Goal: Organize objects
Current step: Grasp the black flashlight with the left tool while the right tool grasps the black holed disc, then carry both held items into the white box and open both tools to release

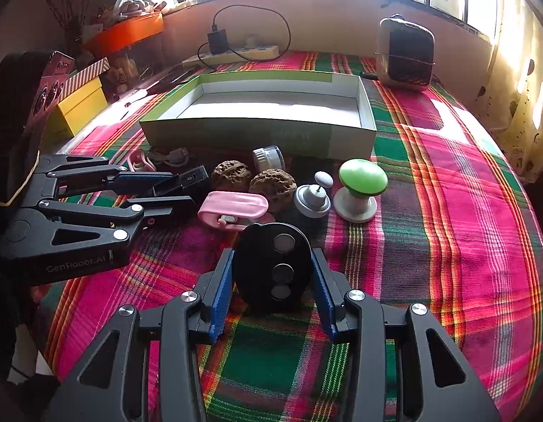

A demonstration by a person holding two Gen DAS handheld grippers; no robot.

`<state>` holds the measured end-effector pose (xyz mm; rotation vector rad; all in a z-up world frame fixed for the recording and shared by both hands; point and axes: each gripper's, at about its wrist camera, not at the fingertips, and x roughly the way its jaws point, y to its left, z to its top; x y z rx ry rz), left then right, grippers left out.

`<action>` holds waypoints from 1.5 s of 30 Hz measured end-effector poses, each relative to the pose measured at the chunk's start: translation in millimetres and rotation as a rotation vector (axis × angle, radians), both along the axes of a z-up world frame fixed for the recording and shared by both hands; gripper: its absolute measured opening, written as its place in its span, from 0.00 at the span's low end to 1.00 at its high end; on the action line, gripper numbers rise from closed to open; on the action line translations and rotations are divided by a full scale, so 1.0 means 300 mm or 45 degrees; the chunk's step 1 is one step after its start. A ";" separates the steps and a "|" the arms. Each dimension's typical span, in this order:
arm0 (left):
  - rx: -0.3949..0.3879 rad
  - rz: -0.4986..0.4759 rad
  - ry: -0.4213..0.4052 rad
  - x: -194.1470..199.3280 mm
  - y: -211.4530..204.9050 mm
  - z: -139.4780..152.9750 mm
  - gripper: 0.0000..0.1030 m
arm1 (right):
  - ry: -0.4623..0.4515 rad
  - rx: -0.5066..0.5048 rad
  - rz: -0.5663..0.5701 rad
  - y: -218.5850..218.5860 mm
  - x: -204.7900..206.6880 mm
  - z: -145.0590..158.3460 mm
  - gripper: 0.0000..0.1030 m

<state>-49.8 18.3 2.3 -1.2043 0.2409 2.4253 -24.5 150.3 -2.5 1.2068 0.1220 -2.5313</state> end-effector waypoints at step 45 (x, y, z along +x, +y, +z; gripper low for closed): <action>0.141 0.240 -0.004 -0.344 -0.143 0.151 0.24 | 0.031 -0.106 0.034 -0.045 -0.498 0.208 0.42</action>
